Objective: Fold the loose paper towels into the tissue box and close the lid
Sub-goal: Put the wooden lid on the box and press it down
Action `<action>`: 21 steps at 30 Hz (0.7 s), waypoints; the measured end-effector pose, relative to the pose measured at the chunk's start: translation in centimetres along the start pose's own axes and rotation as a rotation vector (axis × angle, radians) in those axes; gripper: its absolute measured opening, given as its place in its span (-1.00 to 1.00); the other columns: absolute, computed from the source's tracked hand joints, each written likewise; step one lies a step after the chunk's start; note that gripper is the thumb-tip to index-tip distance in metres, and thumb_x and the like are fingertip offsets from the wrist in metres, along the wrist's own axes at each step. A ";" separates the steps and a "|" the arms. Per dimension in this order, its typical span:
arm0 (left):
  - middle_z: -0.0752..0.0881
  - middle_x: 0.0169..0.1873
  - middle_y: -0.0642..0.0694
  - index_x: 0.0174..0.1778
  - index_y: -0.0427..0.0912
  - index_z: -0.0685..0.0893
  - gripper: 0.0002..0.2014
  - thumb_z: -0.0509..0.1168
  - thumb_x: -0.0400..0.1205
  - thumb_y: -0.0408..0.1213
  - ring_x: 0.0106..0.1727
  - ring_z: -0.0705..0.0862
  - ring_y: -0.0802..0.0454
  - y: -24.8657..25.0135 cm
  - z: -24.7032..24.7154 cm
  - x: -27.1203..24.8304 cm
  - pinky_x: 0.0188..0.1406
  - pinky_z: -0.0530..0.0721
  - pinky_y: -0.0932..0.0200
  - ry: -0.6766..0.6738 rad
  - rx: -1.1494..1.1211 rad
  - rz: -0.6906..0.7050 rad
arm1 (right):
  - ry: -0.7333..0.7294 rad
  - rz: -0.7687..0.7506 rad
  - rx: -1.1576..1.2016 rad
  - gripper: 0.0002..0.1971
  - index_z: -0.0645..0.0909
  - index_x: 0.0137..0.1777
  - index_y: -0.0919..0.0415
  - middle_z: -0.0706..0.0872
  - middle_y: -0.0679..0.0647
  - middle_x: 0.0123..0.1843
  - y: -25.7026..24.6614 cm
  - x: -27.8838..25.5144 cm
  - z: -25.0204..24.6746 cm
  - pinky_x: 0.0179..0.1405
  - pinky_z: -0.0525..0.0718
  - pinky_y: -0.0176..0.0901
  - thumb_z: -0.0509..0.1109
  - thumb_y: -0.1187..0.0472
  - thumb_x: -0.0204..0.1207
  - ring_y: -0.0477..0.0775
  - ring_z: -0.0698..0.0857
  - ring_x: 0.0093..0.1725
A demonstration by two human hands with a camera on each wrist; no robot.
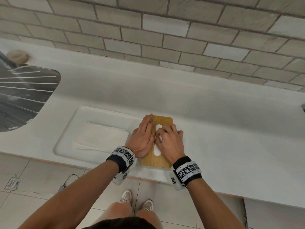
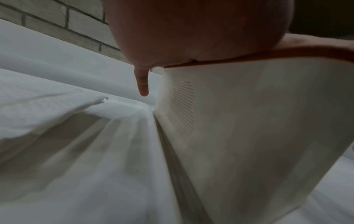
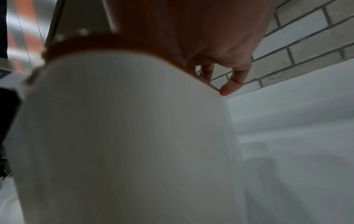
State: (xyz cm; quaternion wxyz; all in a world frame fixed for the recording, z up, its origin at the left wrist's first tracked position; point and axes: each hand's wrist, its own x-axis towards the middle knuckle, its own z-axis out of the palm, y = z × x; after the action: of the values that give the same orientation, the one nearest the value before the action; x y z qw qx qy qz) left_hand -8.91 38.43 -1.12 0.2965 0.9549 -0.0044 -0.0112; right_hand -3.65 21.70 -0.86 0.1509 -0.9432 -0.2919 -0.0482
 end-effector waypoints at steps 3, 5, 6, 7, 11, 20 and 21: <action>-0.15 0.88 0.11 0.87 -0.18 0.12 -0.42 -0.07 0.91 -0.07 0.88 -0.22 0.18 0.0 0.0 0.0 0.72 0.37 -0.34 -0.005 0.004 0.002 | -0.037 -0.004 -0.054 -0.87 0.69 0.00 0.08 0.63 -0.02 0.08 0.0 0.1 -0.1 -0.03 0.53 0.14 0.38 0.05 0.66 0.11 0.56 0.14; -0.15 0.88 0.11 0.87 -0.17 0.11 -0.41 -0.09 0.91 -0.06 0.88 -0.22 0.18 -0.1 0.0 -0.1 0.73 0.38 -0.35 -0.004 0.004 0.006 | -0.074 -0.002 -0.074 -0.84 0.67 0.02 0.15 0.61 0.05 0.11 0.0 0.3 -0.3 -0.02 0.57 0.18 0.33 0.08 0.66 0.16 0.55 0.16; -0.15 0.88 0.12 0.87 -0.17 0.11 -0.41 -0.09 0.90 -0.06 0.88 -0.22 0.18 -0.1 0.1 -0.1 0.72 0.38 -0.37 -0.004 0.004 0.007 | -0.087 -0.002 -0.071 -0.82 0.66 0.02 0.18 0.61 0.08 0.12 0.0 0.2 -0.3 -0.03 0.61 0.19 0.30 0.09 0.66 0.18 0.55 0.16; -0.15 0.88 0.12 0.87 -0.16 0.11 -0.41 -0.09 0.91 -0.06 0.87 -0.23 0.18 -0.2 0.1 -0.1 0.72 0.38 -0.38 -0.004 0.003 0.006 | -0.093 0.003 -0.053 -0.81 0.64 0.03 0.19 0.59 0.10 0.13 0.0 0.1 -0.4 -0.05 0.64 0.20 0.28 0.09 0.67 0.19 0.54 0.15; -0.17 0.88 0.13 0.88 -0.16 0.09 -0.40 -0.11 0.91 -0.04 0.87 -0.22 0.18 -0.1 0.1 -0.2 0.71 0.40 -0.40 -0.002 0.000 0.006 | -0.029 0.056 0.174 -0.90 0.60 0.07 0.20 0.53 0.09 0.13 0.8 -0.4 -0.9 -0.02 0.71 0.13 0.32 0.18 0.68 0.13 0.51 0.07; -0.18 0.88 0.13 0.88 -0.17 0.07 -0.41 -0.10 0.93 -0.05 0.87 -0.23 0.19 0.1 0.1 -0.1 0.72 0.40 -0.39 -0.003 0.016 -0.002 | -0.136 -0.014 0.110 -0.89 0.69 0.02 0.13 0.63 0.04 0.16 -0.3 0.3 -1.6 -0.04 0.73 0.19 0.41 0.11 0.71 0.14 0.56 0.16; -0.18 0.88 0.13 0.88 -0.18 0.08 -0.41 -0.11 0.93 -0.04 0.87 -0.24 0.20 0.1 0.0 -0.1 0.72 0.41 -0.39 -0.004 0.016 -0.003 | -0.134 -0.026 0.134 -0.91 0.66 0.00 0.12 0.62 0.02 0.13 -0.3 0.3 -1.6 -0.08 0.74 0.19 0.41 0.13 0.70 0.12 0.56 0.11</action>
State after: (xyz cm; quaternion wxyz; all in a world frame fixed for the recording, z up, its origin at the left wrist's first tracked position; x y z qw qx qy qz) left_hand -9.06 38.33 -1.09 0.2890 0.9572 -0.0038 -0.0135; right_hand -3.51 21.59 0.77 0.1930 -0.9282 -0.3163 0.0327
